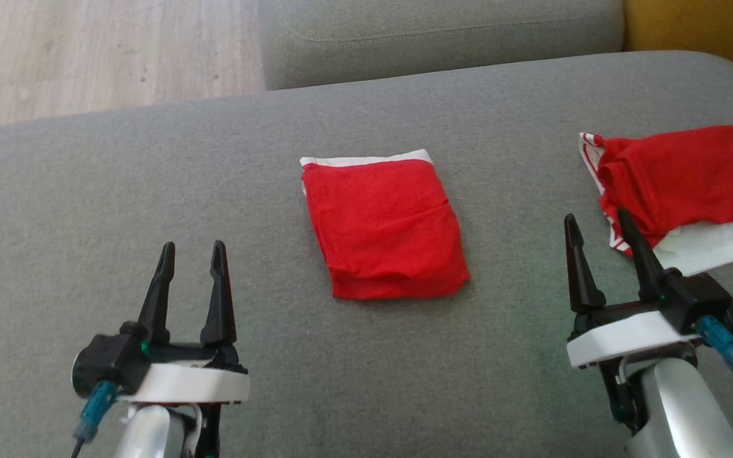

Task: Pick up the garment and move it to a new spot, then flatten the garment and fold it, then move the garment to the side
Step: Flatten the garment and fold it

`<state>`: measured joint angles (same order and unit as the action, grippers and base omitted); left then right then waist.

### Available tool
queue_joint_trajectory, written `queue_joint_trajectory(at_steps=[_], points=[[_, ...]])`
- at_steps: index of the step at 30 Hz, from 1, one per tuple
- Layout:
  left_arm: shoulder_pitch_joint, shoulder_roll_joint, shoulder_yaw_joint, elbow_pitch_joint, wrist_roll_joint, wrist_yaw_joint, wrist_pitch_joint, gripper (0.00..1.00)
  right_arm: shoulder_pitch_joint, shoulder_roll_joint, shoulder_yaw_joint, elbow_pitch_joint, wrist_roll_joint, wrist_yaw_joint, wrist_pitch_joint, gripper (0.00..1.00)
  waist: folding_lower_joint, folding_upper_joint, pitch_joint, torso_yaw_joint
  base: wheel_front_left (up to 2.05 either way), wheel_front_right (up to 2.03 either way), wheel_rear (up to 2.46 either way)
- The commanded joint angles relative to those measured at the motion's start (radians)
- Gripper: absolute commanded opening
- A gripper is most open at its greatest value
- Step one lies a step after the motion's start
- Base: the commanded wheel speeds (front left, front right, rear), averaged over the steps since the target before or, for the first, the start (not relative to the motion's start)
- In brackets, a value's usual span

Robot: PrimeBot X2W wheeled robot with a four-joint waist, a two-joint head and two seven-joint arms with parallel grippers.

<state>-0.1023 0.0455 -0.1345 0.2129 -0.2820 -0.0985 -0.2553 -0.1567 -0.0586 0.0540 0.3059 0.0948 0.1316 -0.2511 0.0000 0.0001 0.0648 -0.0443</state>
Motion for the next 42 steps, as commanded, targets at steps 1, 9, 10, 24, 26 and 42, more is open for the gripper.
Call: queue_joint_trajectory(at_steps=[1,9,10,24,26,42], points=[[-0.034,0.005,0.032,-0.030,0.007,-0.004,-0.006,1.00,-0.037,0.007,0.016,-0.036,-0.013,-0.001,-0.011,1.00,0.0000,-0.0001,0.003,0.009,0.00,0.00,0.00],[-0.062,0.005,-0.013,-0.025,0.005,-0.011,-0.006,1.00,-0.086,0.008,0.012,-0.009,-0.030,-0.001,-0.009,0.00,0.0000,-0.0001,0.058,0.082,0.00,0.00,0.00],[-0.069,0.005,-0.021,-0.025,0.004,-0.012,-0.006,1.00,-0.101,0.008,0.010,0.001,-0.036,-0.001,-0.006,0.00,0.0000,-0.0001,0.069,0.095,0.00,0.00,0.00],[-0.164,0.005,-0.128,-0.011,-0.047,0.001,-0.006,1.00,-0.420,-0.011,-0.004,0.367,-0.077,-0.001,0.050,0.00,0.0000,-0.0001,0.228,0.321,0.00,0.00,0.00],[-0.170,0.005,-0.137,-0.011,-0.056,0.006,-0.006,1.00,-0.444,-0.012,-0.008,0.442,-0.085,-0.001,0.056,0.00,0.0000,-0.0001,0.234,0.341,0.00,0.00,0.00],[-0.157,0.005,-0.155,-0.007,-0.069,0.019,-0.006,1.00,-0.520,0.007,0.110,0.577,-0.080,-0.001,-0.010,0.00,0.0000,-0.0001,0.187,0.376,0.00,0.00,0.00]])
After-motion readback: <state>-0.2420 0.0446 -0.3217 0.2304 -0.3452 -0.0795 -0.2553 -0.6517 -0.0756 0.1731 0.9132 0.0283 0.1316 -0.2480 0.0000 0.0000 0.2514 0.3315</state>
